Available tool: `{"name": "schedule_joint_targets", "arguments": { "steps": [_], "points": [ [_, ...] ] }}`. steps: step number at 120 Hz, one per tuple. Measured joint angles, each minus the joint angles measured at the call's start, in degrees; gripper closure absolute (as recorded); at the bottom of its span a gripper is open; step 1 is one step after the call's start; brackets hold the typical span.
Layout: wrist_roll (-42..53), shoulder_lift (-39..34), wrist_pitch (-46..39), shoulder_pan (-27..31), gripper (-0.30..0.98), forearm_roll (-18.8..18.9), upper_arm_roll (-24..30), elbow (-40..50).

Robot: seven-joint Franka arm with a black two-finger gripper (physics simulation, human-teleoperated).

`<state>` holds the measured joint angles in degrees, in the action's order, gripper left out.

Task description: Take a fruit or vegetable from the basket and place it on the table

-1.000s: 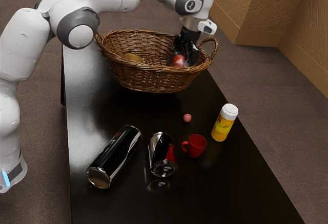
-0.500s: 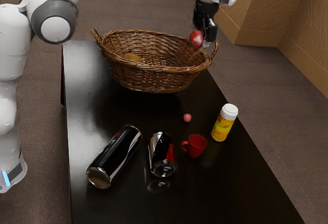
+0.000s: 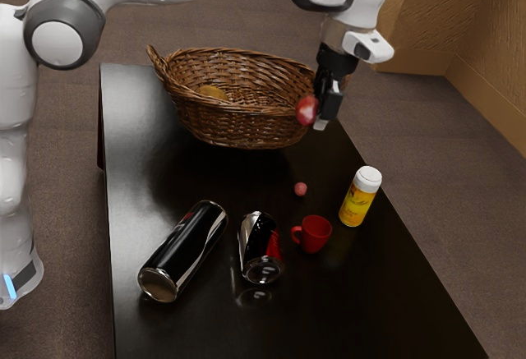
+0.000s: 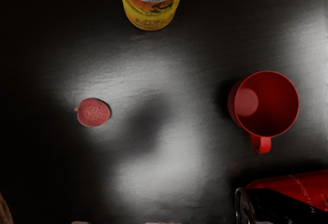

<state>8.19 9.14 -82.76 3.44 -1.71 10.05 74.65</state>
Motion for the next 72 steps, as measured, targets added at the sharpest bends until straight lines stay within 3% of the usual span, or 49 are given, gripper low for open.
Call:
{"name": "schedule_joint_targets", "arguments": {
  "steps": [34,50,72],
  "points": [
    [1.02,0.66,0.81,-0.36,0.35,-0.80,0.52,0.34],
    [1.49,1.49,0.99,-0.20,0.14,-1.84,0.67,0.57],
    [1.89,1.68,1.12,-0.20,0.04,-2.65,0.64,0.54]
  ]
}}
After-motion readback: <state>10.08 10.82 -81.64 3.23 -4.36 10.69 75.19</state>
